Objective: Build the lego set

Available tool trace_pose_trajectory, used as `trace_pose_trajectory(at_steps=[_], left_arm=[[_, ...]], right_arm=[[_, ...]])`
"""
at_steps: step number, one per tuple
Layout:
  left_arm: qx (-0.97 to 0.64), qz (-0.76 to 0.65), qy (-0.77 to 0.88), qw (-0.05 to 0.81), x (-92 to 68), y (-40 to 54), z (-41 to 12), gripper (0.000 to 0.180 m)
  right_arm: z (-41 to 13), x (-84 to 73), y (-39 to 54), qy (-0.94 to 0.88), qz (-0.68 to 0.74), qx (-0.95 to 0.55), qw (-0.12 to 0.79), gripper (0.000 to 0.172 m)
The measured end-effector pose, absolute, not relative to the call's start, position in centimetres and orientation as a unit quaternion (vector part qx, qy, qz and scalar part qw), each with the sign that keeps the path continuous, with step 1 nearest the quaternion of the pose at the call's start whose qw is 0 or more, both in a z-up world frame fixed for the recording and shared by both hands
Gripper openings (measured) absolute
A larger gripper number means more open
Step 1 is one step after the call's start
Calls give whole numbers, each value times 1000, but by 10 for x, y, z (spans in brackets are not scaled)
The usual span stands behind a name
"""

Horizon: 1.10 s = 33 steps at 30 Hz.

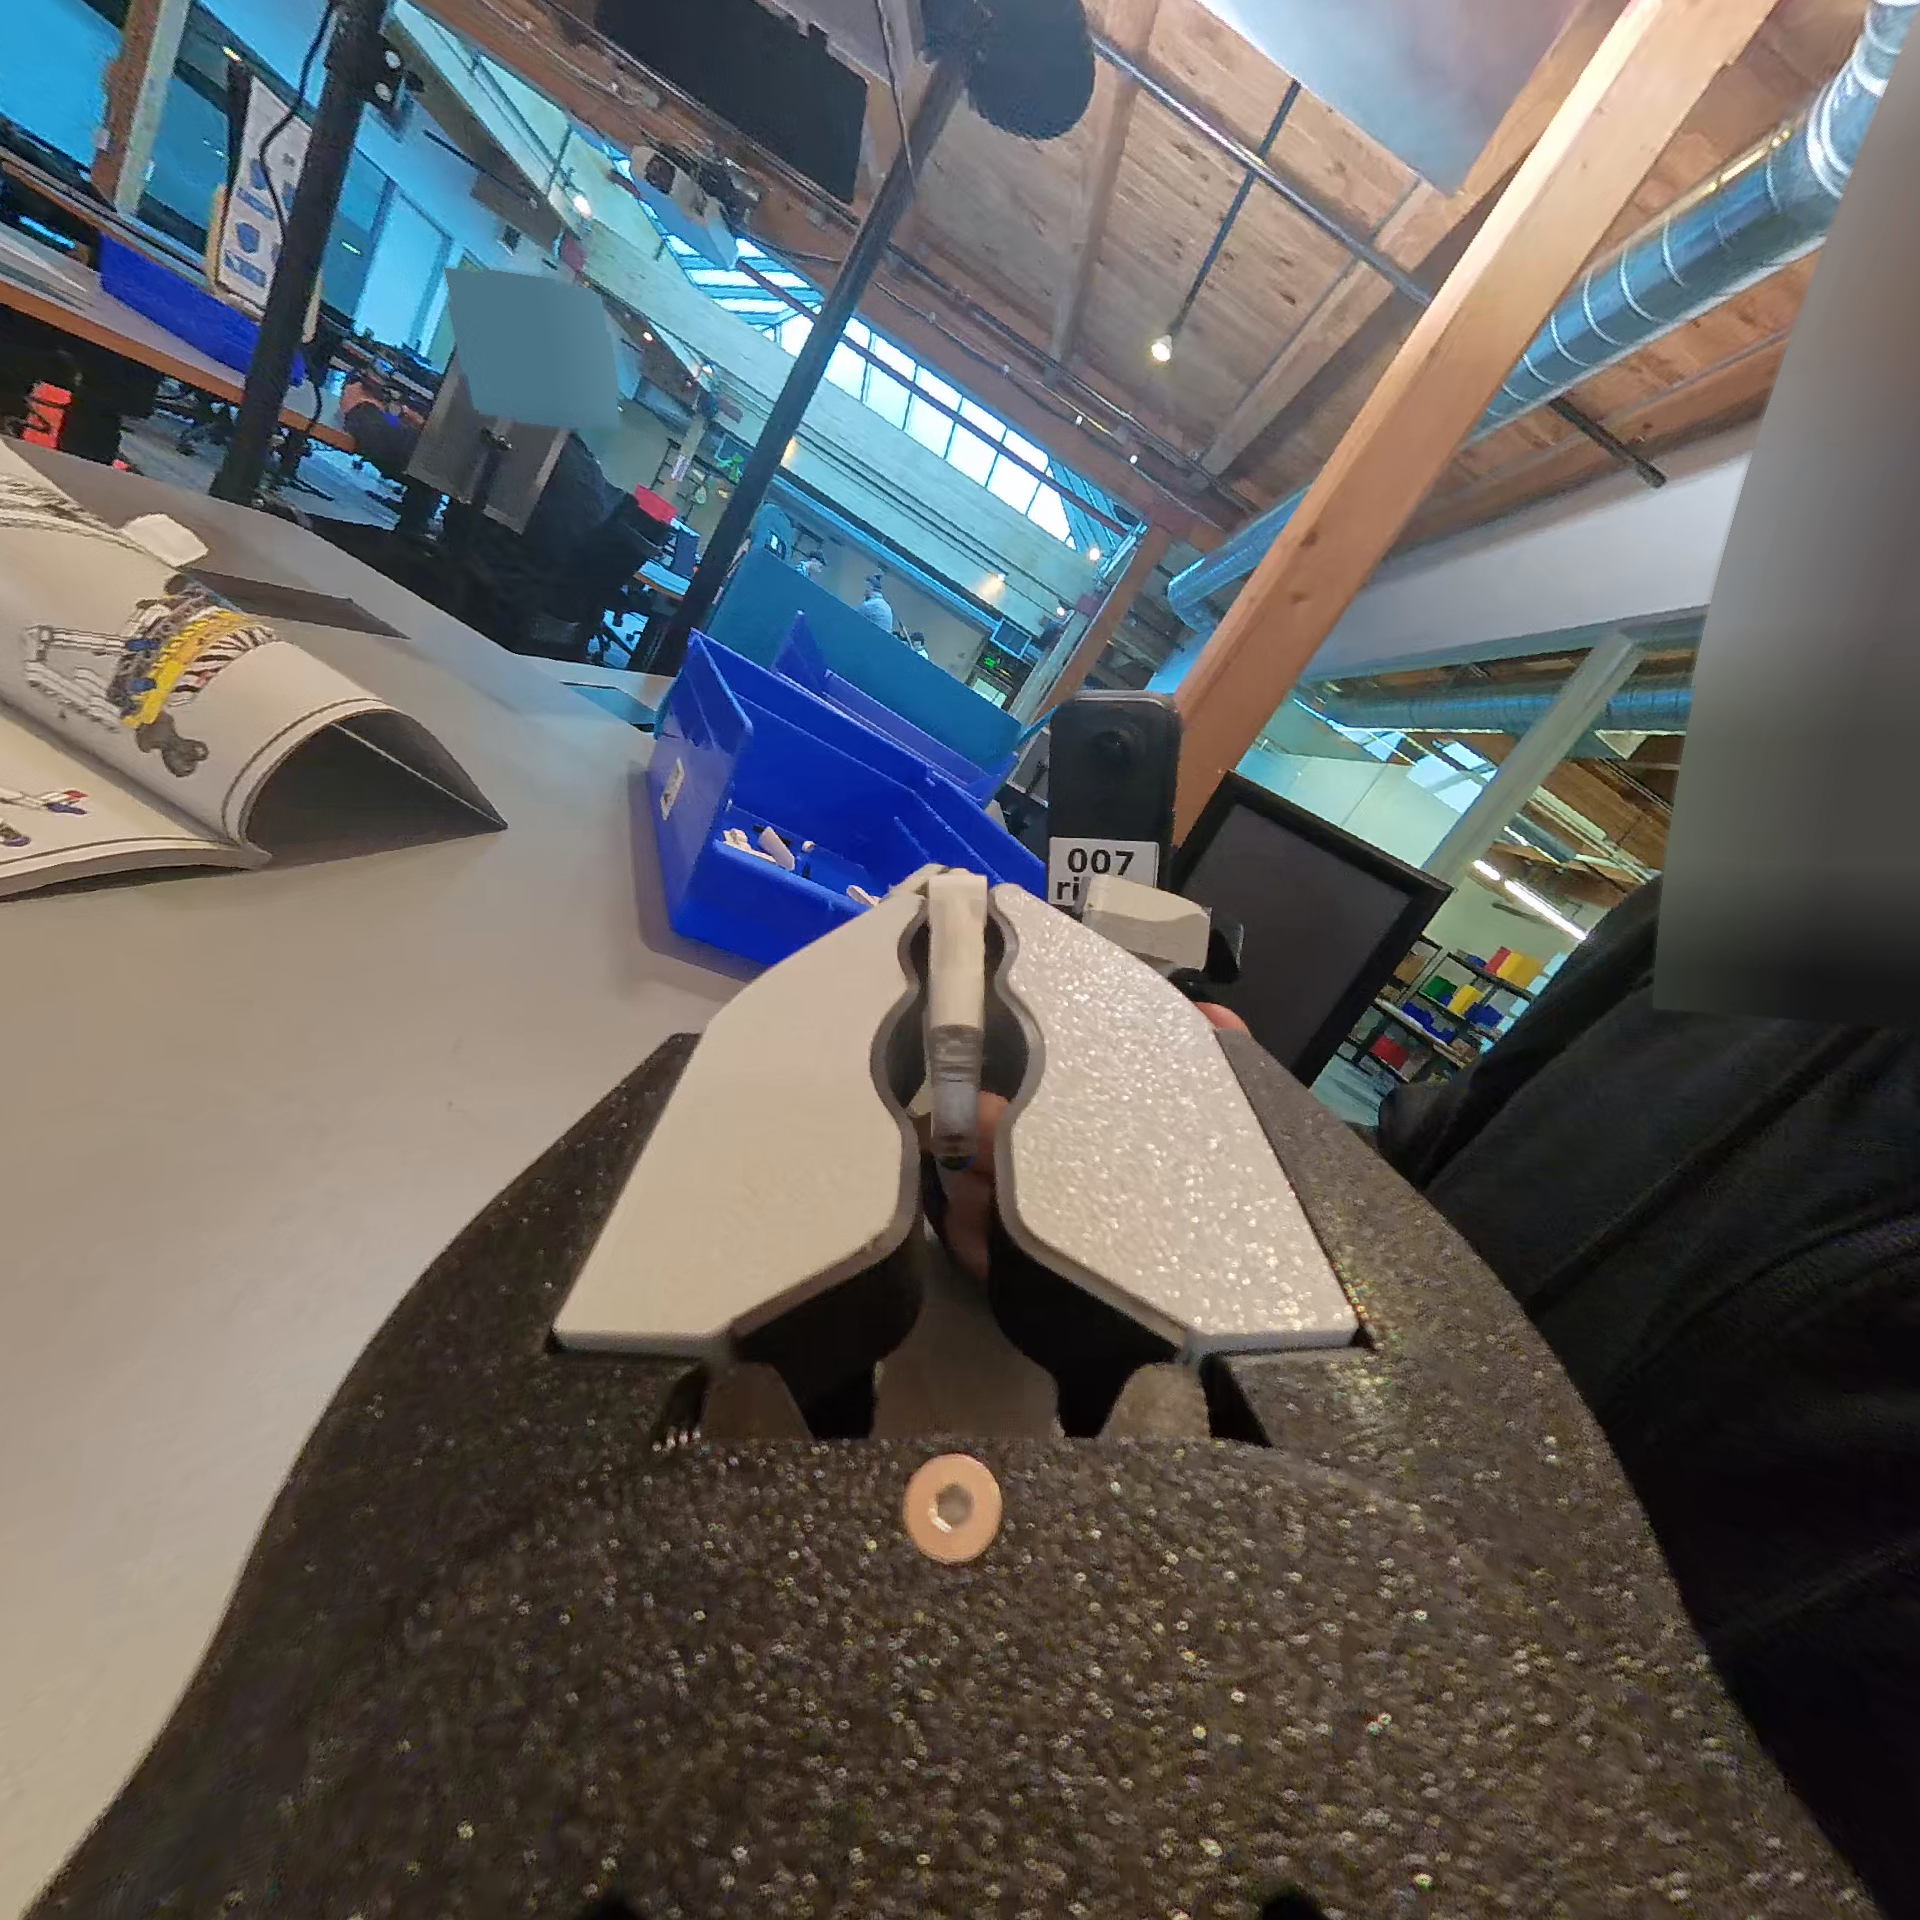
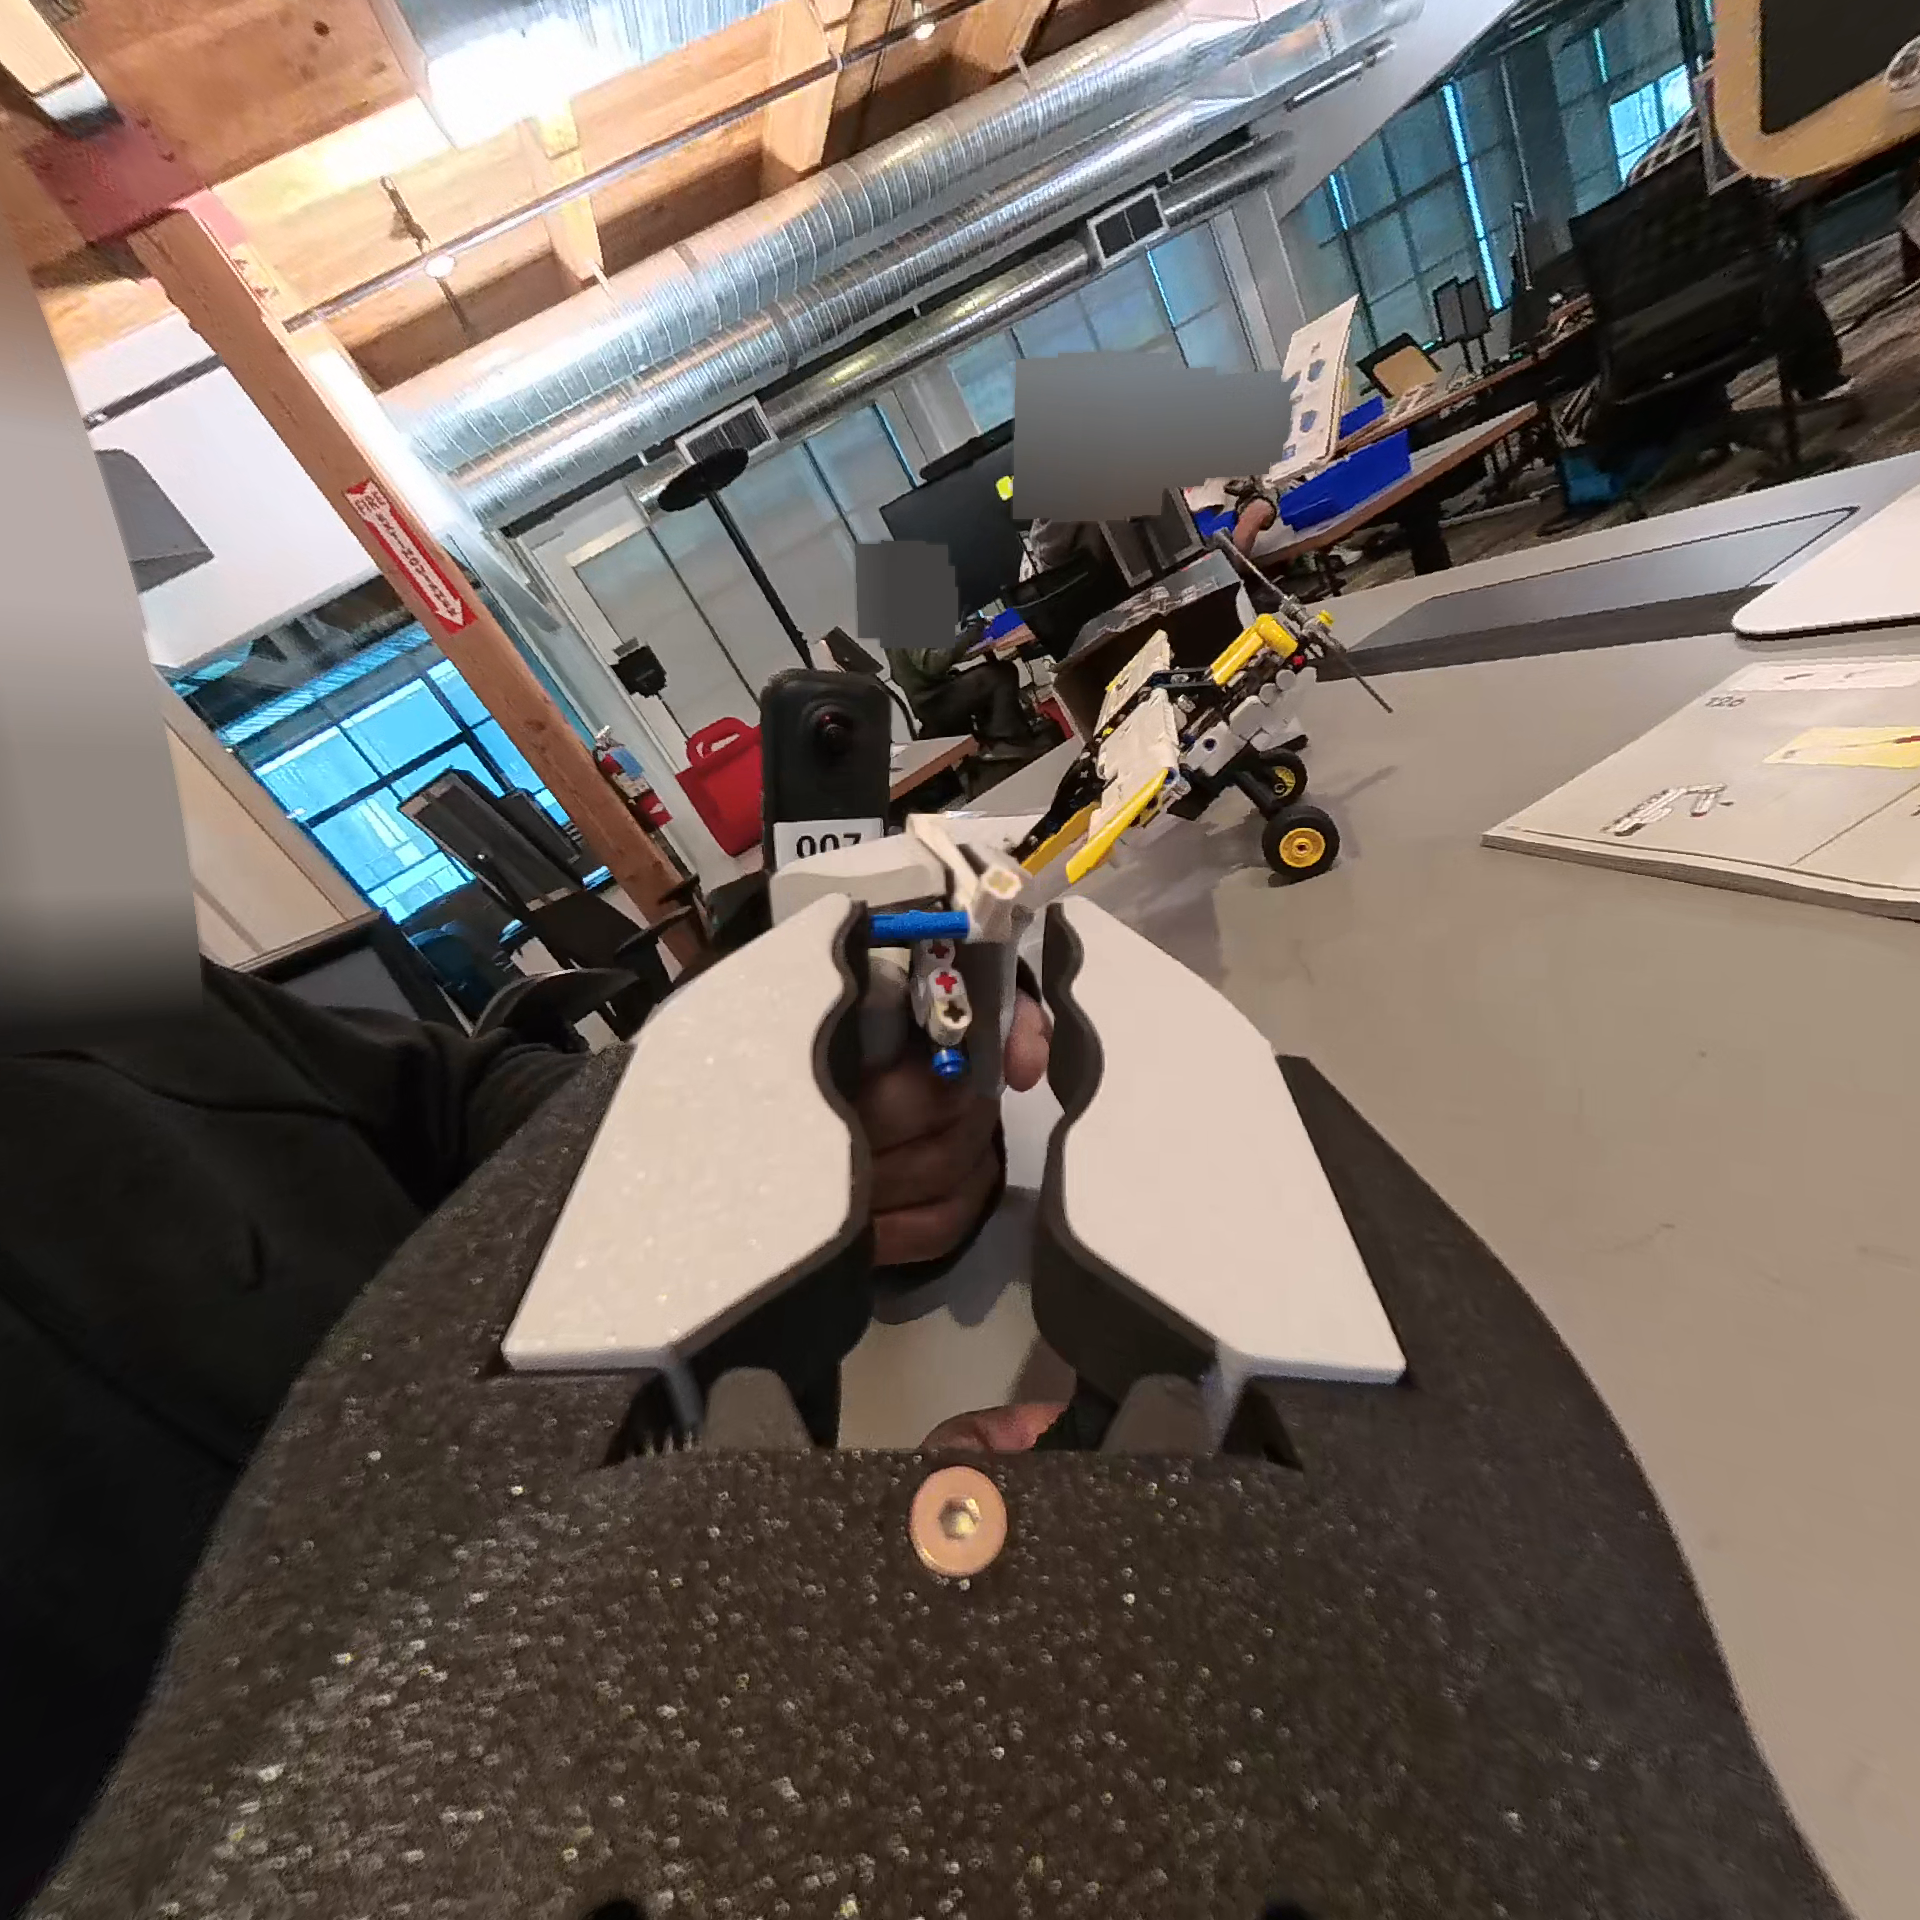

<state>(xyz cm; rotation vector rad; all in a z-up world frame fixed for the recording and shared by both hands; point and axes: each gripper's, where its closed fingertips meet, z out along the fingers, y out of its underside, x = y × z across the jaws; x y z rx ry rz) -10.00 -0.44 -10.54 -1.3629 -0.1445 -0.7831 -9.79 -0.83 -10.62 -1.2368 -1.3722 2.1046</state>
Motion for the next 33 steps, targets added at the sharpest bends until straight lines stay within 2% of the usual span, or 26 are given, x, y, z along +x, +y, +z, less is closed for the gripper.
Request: trace_pose_trajectory(at_steps=[5, 33], left_arm=[[-615, -350, -51, 705, -95, -5, -105, 8], [-624, -323, -14, 711, -87, -9, -105, 8]], right_arm=[[-103, -93, -12, -484, 752, -416, 166, 26], [-102, -87, -13, -491, 759, -391, 172, 22]])
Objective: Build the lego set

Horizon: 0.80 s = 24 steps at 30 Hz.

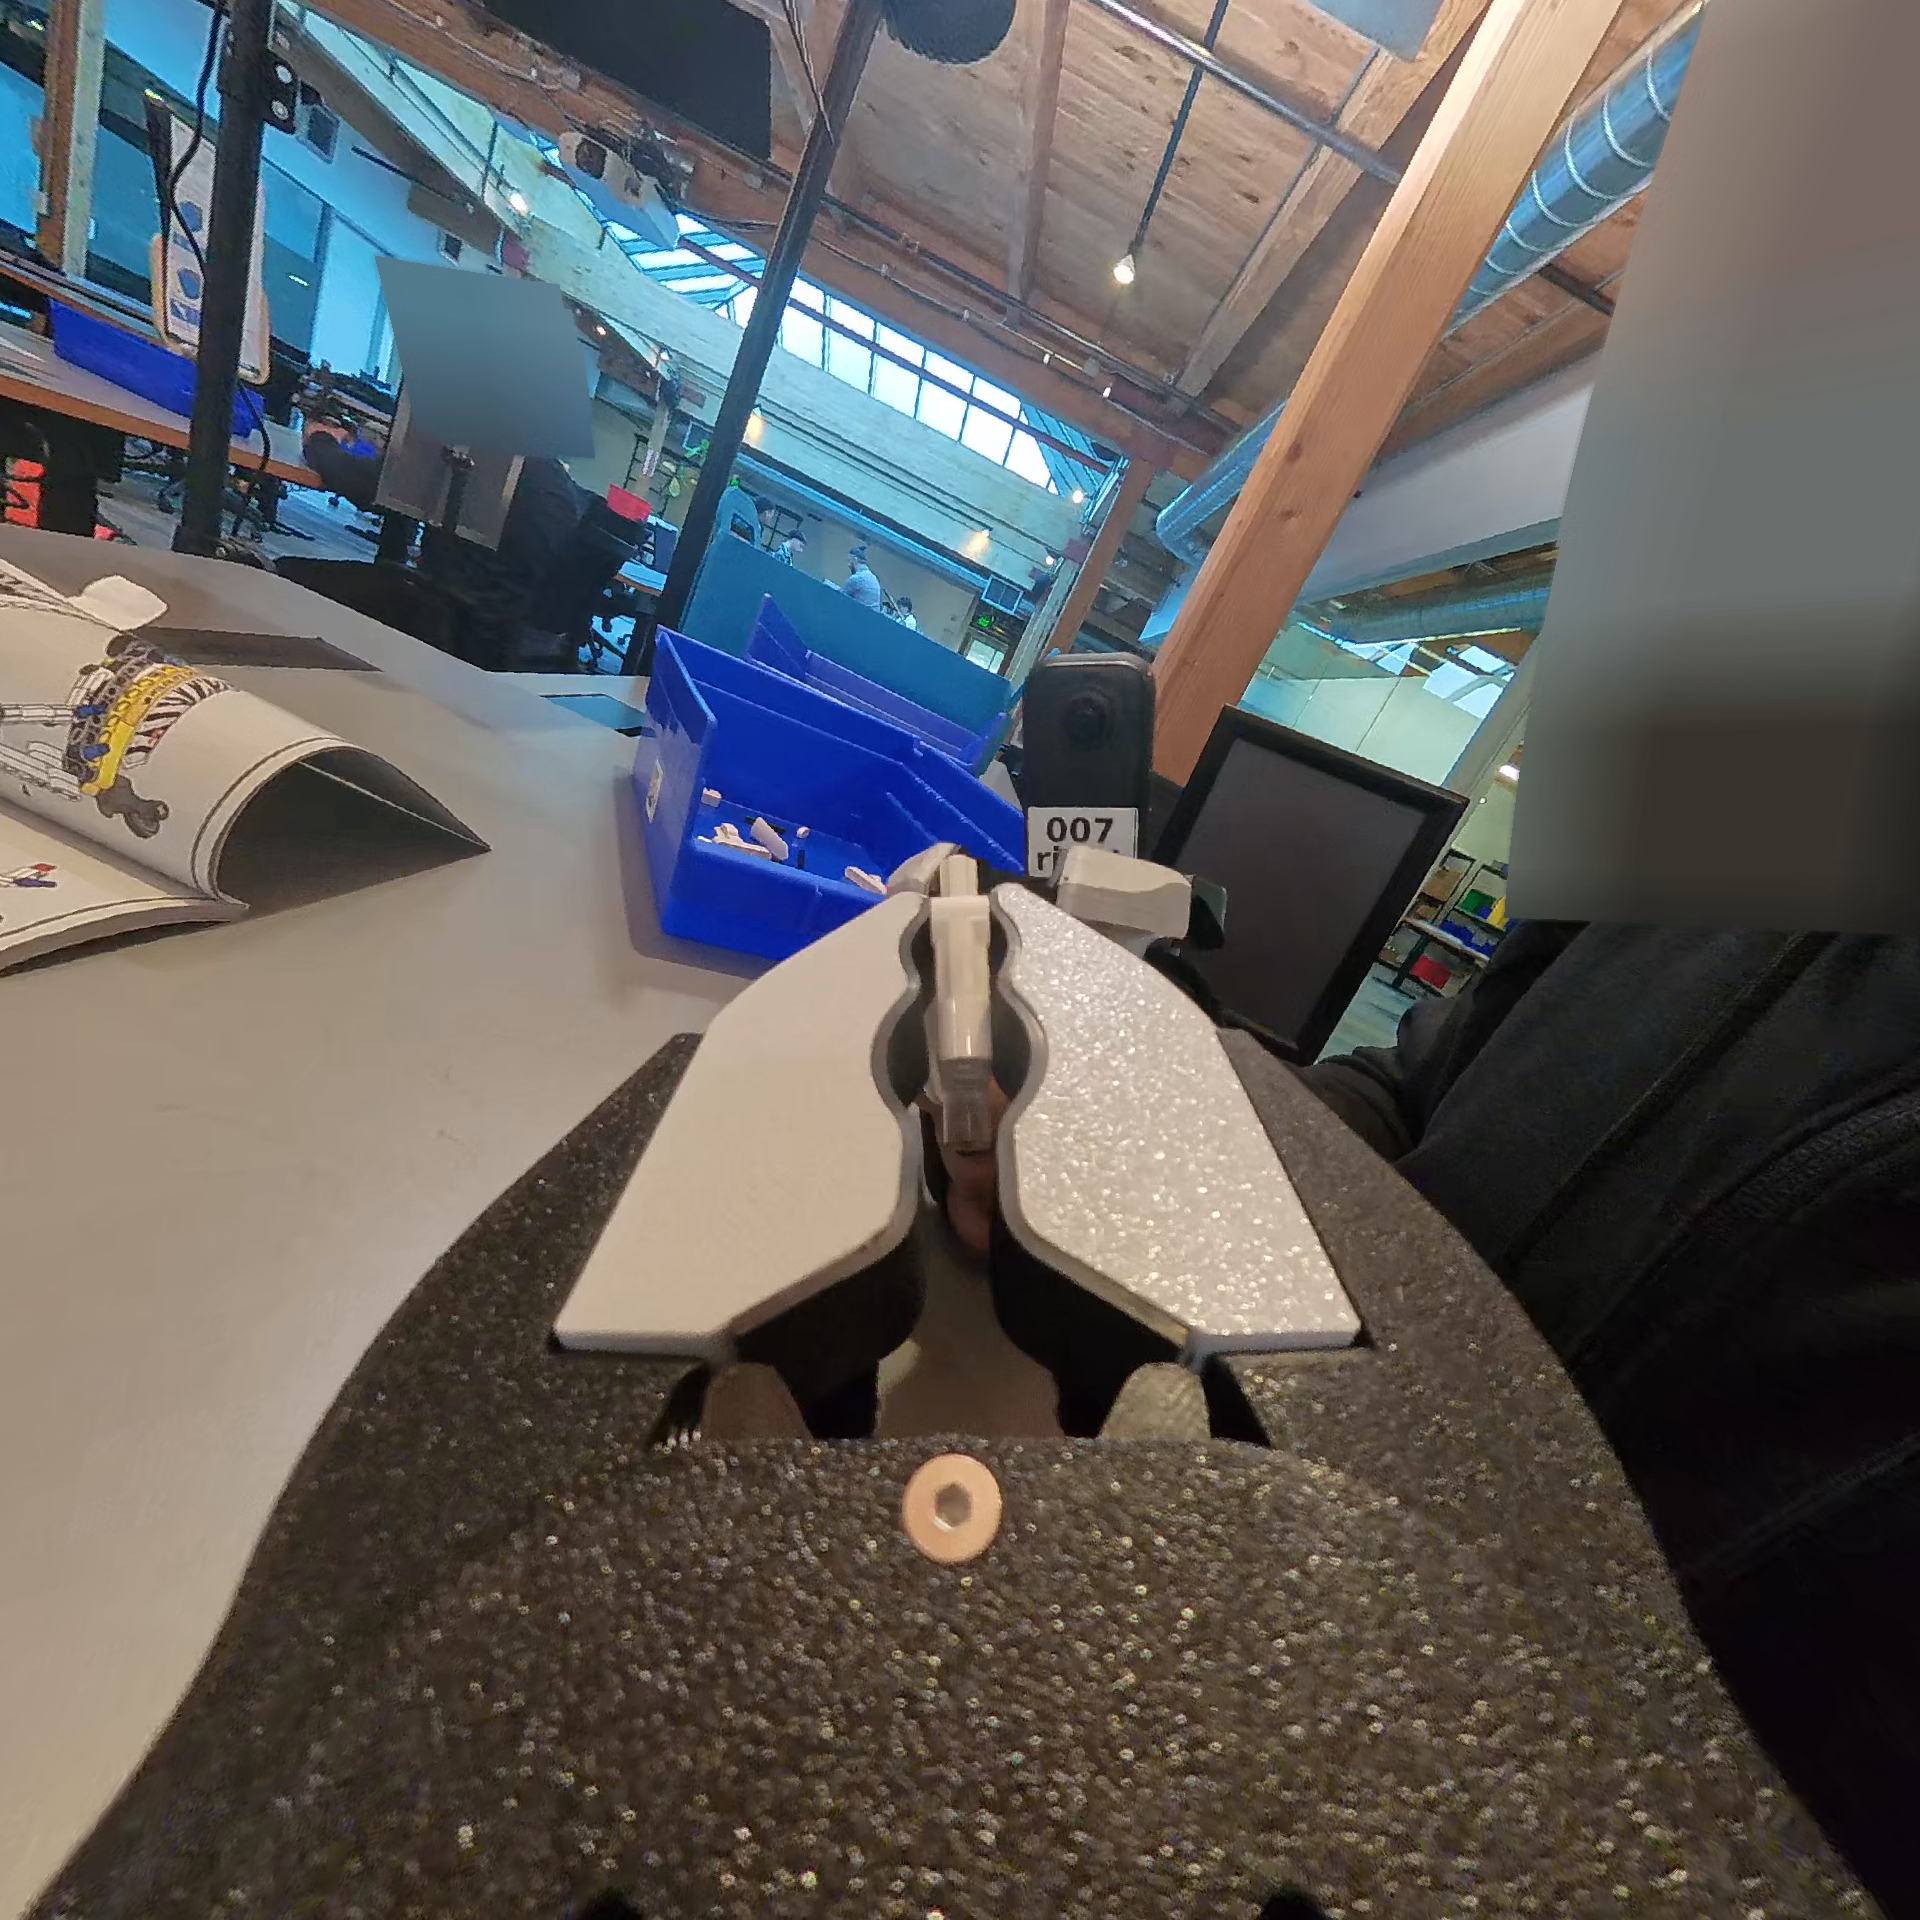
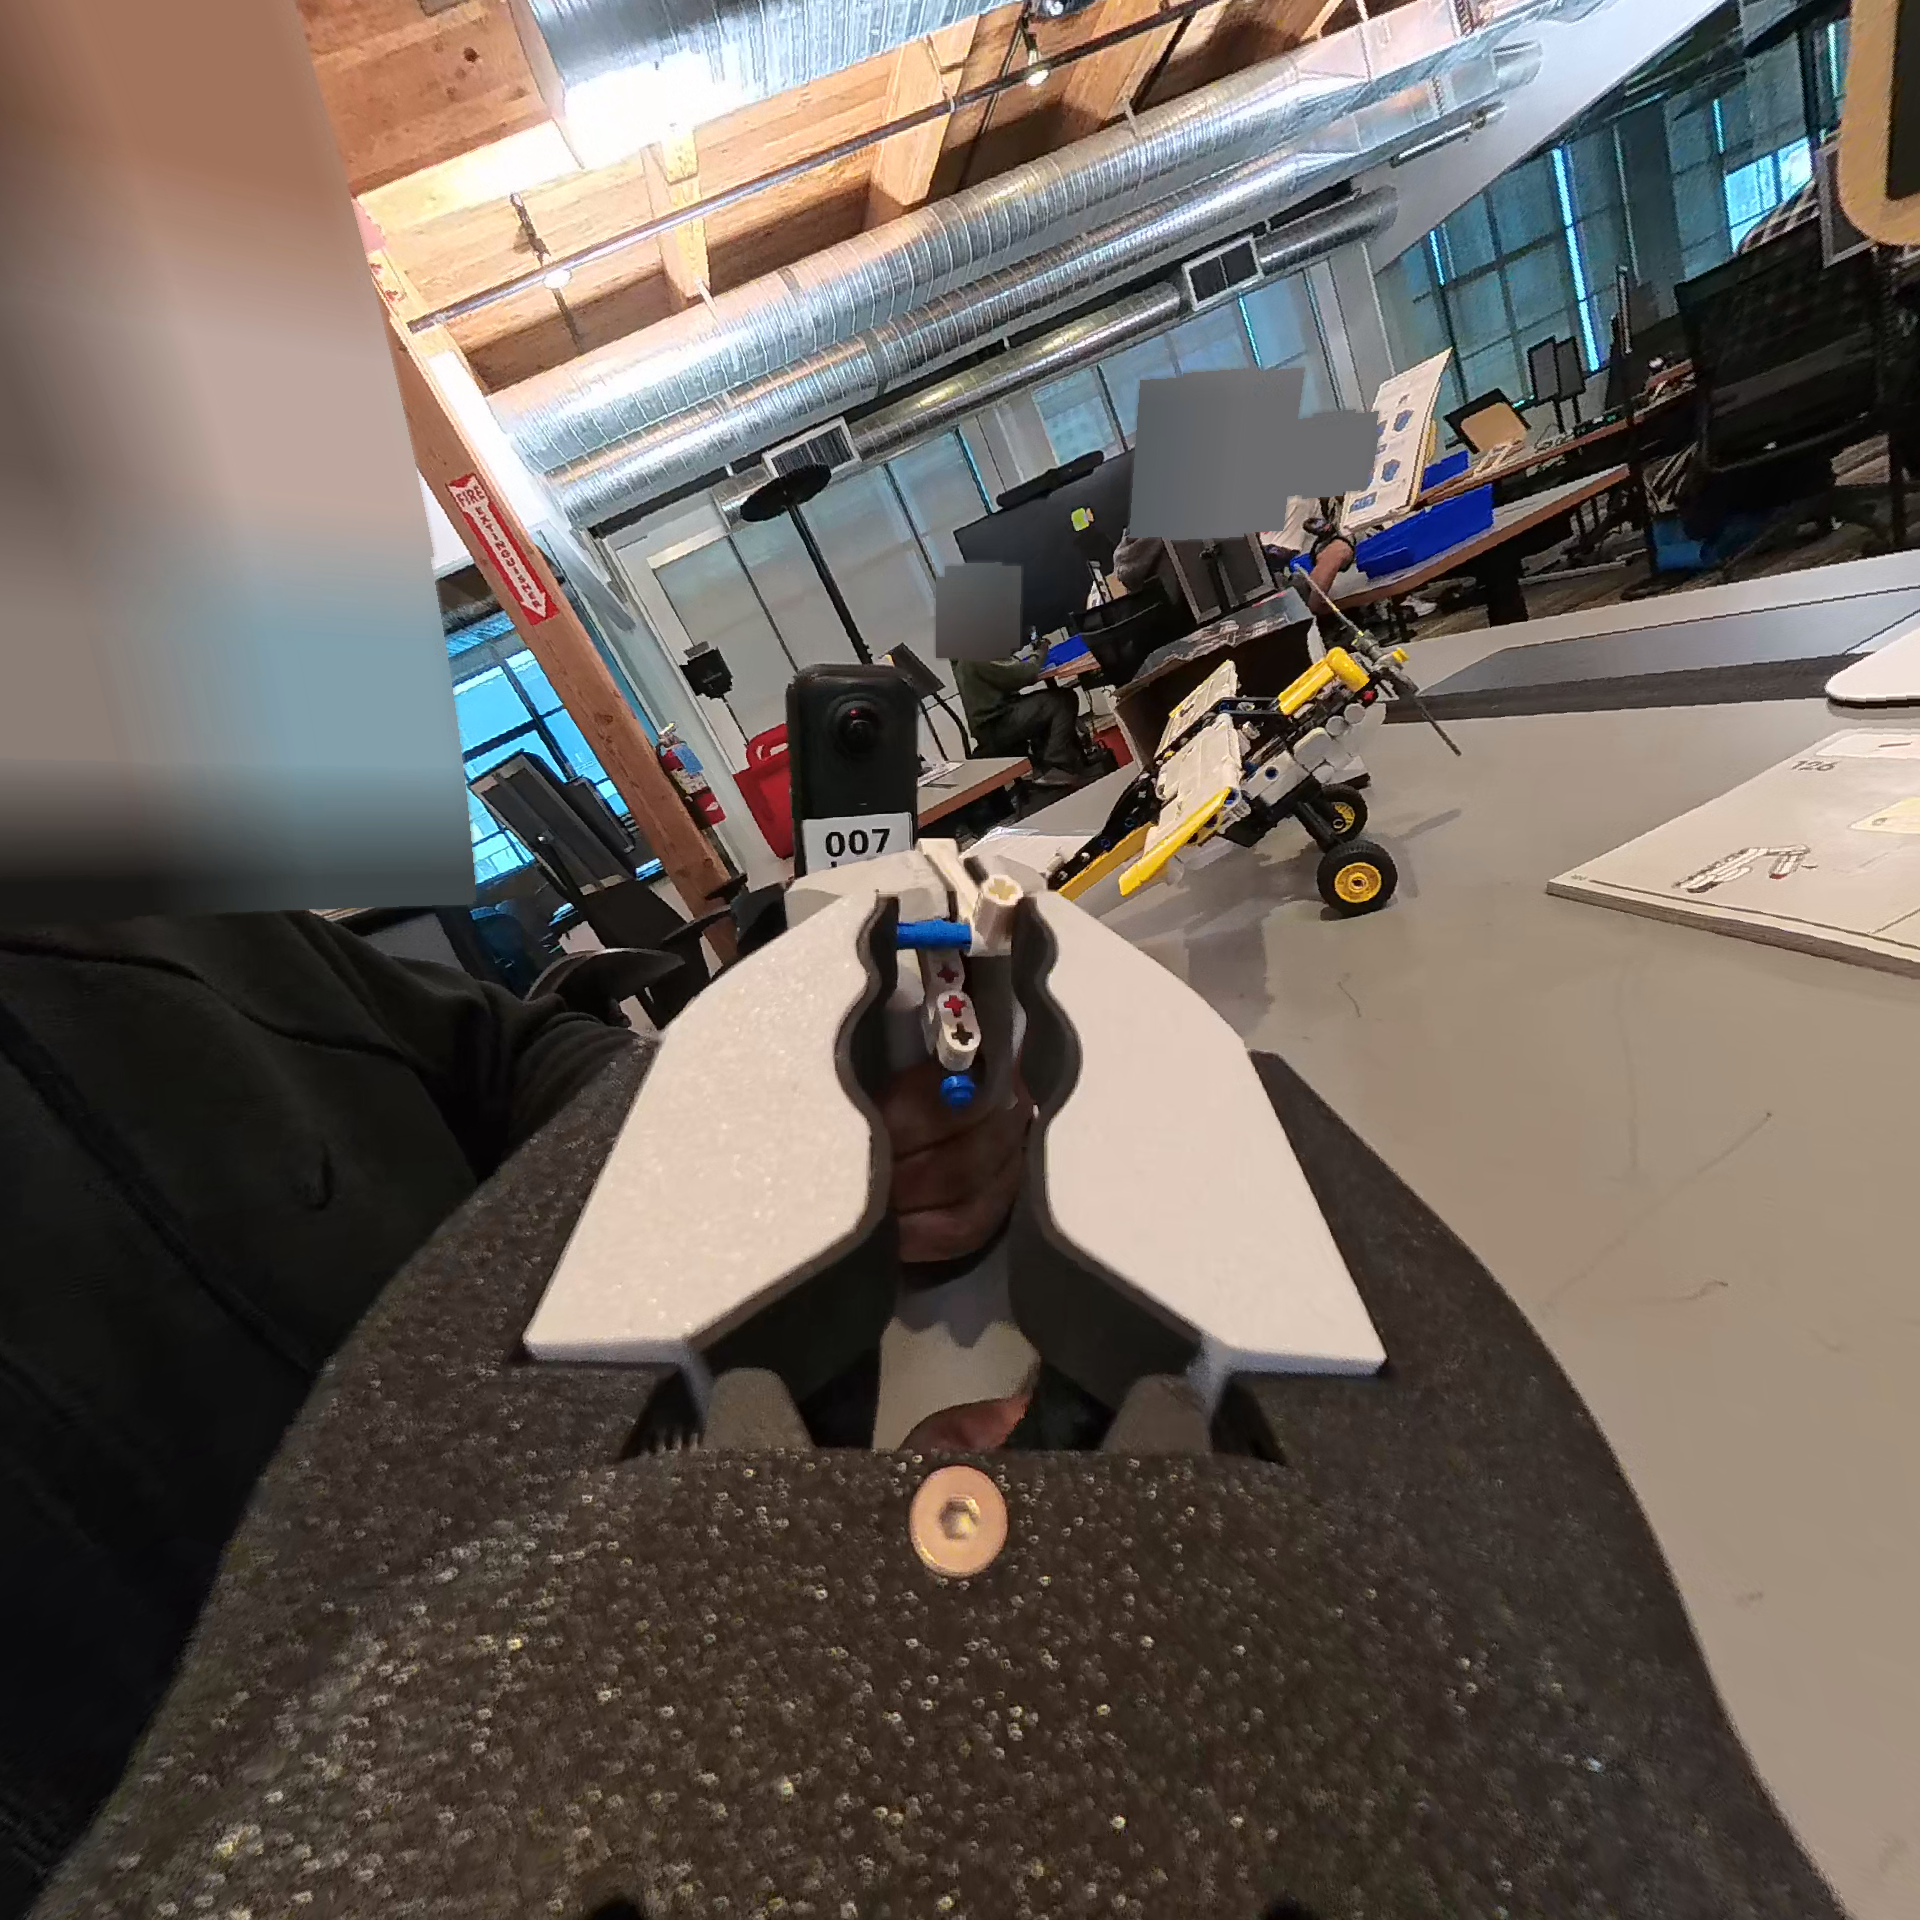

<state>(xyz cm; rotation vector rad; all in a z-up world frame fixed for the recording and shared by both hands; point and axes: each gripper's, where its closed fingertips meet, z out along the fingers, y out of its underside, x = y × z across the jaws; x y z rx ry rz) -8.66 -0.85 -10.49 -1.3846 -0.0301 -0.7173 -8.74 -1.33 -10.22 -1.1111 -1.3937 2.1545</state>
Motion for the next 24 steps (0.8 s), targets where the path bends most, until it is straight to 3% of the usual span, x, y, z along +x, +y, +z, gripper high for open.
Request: trace_pose_trajectory(at_steps=[8, 24], left_arm=[[-641, -284, 28, 712, -82, -10, -104, 8], [-650, -269, 38, 709, -78, -10, -108, 8]], right_arm=[[-105, -84, -13, -531, 733, -377, 195, 29], [-107, -81, -13, -535, 732, -361, 219, 17]])
